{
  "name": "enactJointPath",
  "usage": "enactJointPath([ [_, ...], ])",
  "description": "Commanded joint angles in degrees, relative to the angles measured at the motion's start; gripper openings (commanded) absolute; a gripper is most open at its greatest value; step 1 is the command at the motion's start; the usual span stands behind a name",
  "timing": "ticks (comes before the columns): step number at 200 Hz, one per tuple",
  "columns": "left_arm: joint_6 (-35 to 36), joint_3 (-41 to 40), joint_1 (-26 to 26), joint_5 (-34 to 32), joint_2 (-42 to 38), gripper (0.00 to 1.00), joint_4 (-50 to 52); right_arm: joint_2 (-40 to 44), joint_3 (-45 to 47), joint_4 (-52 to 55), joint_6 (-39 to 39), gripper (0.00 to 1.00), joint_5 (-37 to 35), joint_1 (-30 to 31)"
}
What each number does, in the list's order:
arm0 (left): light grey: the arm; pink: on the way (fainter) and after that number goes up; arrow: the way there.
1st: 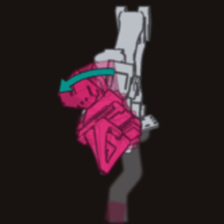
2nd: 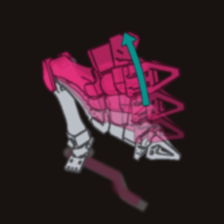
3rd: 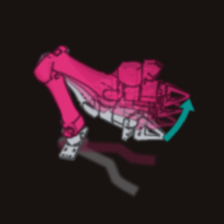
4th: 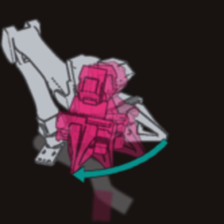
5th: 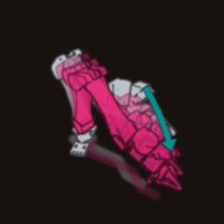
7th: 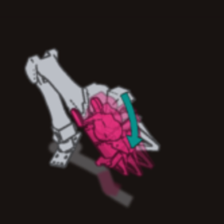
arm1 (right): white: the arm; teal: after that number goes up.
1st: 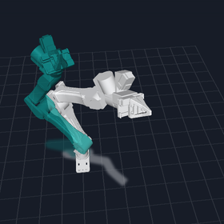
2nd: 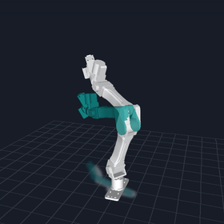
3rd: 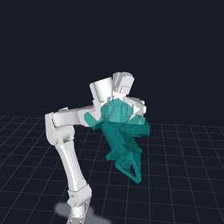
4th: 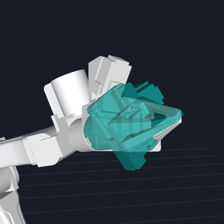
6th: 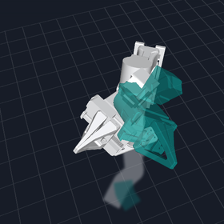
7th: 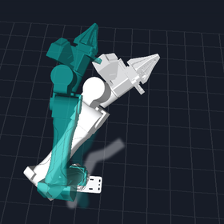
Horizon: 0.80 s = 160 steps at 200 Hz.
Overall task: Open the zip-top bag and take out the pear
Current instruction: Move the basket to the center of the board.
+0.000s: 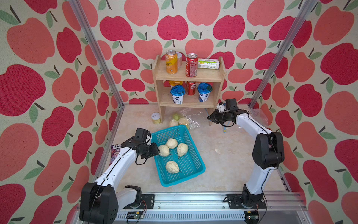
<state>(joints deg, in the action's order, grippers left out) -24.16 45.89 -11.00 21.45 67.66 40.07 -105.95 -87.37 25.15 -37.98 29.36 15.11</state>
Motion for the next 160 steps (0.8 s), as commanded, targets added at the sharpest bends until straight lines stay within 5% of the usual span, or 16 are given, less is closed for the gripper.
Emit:
enactJointPath([
  [1, 0.3, -0.4, 0.1, 1.6, 1.2, 0.28, -3.7, 6.6, -4.1, 2.7, 7.4, 0.0, 2.1, 3.7],
  [64, 1.1, 3.9, 0.2, -0.3, 6.6, 0.0, -6.4, 11.5, -9.7, 10.3, 14.0, 0.0, 0.8, 3.3],
  [160, 4.0, 16.6, -0.5, -2.1, 18.9, 0.0, -6.9, 21.2, -12.1, 20.6, 21.6, 0.0, -2.9, -4.9],
])
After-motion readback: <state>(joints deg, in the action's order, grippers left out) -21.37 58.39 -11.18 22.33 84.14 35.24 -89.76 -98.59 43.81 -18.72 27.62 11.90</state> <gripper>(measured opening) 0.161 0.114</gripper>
